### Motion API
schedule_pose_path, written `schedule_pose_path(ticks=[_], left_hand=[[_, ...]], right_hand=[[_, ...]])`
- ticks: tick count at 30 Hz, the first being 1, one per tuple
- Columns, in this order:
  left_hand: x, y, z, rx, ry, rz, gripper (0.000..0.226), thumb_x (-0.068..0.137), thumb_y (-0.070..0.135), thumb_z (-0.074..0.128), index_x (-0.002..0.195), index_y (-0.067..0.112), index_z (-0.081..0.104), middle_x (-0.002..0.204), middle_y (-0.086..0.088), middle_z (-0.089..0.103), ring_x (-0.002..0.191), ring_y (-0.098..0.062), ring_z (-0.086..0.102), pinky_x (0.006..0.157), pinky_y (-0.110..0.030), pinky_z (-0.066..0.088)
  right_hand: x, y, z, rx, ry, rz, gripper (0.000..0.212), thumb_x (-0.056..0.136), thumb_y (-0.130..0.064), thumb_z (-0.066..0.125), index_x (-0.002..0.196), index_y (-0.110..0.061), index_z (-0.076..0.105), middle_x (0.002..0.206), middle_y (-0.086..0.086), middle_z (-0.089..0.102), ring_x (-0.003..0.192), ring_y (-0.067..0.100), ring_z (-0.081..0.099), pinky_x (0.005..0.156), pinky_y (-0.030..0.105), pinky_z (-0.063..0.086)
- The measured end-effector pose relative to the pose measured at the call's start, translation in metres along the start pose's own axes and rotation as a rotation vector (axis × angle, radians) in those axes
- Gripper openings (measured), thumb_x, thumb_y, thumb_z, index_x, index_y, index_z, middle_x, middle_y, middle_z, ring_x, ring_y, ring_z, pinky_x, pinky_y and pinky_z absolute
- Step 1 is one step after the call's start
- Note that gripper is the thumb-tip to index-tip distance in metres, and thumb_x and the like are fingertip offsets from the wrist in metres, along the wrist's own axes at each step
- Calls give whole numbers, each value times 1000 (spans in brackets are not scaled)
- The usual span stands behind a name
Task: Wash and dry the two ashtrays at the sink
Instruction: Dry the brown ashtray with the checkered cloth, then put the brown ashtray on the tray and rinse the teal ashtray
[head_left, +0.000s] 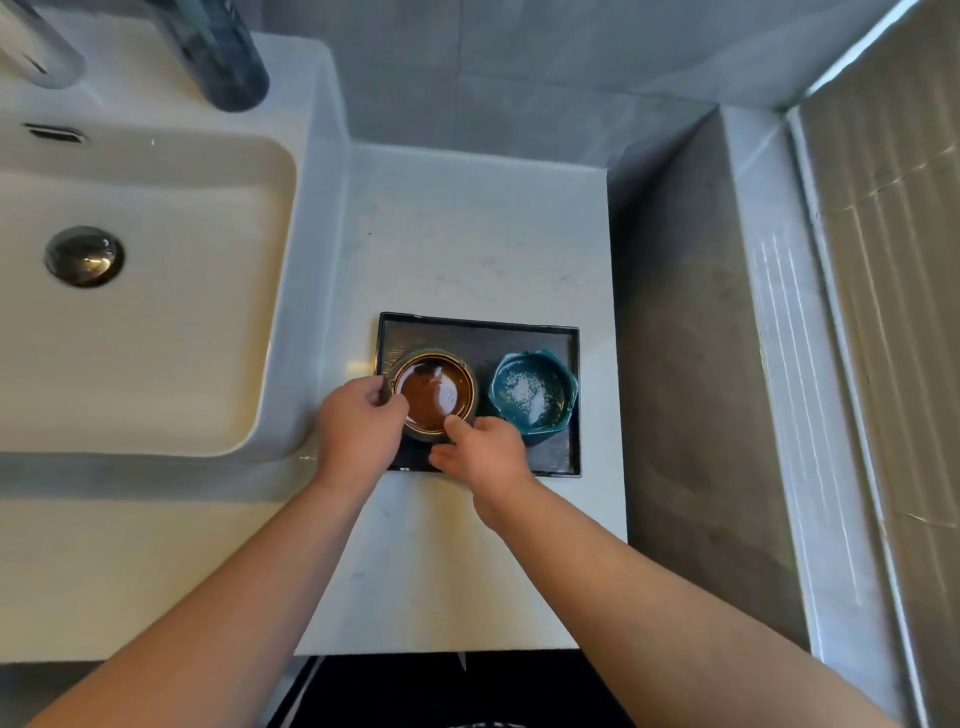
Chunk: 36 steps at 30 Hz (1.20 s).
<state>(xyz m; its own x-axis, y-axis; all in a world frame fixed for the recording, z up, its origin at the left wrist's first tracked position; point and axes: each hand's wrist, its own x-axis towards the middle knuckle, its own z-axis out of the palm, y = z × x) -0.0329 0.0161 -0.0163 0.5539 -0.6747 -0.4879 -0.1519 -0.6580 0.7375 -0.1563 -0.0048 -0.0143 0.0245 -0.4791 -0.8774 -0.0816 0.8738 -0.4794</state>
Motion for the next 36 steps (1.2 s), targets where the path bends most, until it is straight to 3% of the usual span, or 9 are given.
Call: schedule_pose_path(ticks=[4,7,10,18,22,24,28,32,36], left_hand=[[1,6,3,78,36,55,11,85,16,61,83,12,71,73,6,58,76,-36,68,78,-50,59],[3,9,1,174,65,76,12,89,15,60,84,14,70,70,13,53,78,-22,57,77,-35,49],[3,12,1,253,53,125,18,88,16,58,75,28,55,65,10,52,73,-23,56,72,-43,54],[6,8,0,266,72,148,12,87,13,61,82,8,72,68,-9,66,69,-33,60,62,-43,52],[8,4,-3,287,50,140,30,90,21,64,115,7,70,101,-7,69,90,-25,65,72,-32,50],[5,5,-7,304,41,158,38,92,30,63,127,14,62,116,-5,60,102,-23,62,79,-34,51],[-20,8,-12,360,-20,271,33,94,28,63,125,19,59,111,5,52,101,-15,58,82,-30,52],[-48,11,8,304,-239,210,11,96,23,57,91,29,65,88,10,65,85,-9,62,67,-20,49],[-53,11,43,179,-405,61,10,97,29,55,90,30,62,91,-2,70,88,-17,66,80,-39,58]], right_hand=[[0,0,5,136,30,39,45,99,-17,63,139,-1,49,91,10,70,75,15,71,63,21,60],[0,-1,7,179,44,68,48,97,-17,65,140,-2,50,97,11,71,77,17,71,65,21,59],[2,-2,9,205,72,70,42,97,-13,66,133,3,53,90,12,69,78,20,70,65,23,59],[6,3,15,197,150,30,43,94,-14,70,132,-1,54,83,6,68,66,12,69,62,23,59],[-2,2,2,-36,72,10,21,95,-29,67,96,-9,65,72,3,68,63,17,67,76,39,63],[-10,4,-19,-329,8,-149,28,96,-36,59,77,-16,64,60,-2,60,61,19,60,82,51,59],[-32,-1,-81,-970,102,-474,20,99,-29,53,103,-19,69,88,-6,71,82,14,63,76,31,52],[-32,-11,-126,-1003,251,-514,19,98,-26,53,106,-18,69,88,-5,71,81,16,65,72,32,53],[-12,-30,-143,-935,305,-536,32,103,-29,48,127,-15,63,116,4,70,104,22,66,88,36,54]])
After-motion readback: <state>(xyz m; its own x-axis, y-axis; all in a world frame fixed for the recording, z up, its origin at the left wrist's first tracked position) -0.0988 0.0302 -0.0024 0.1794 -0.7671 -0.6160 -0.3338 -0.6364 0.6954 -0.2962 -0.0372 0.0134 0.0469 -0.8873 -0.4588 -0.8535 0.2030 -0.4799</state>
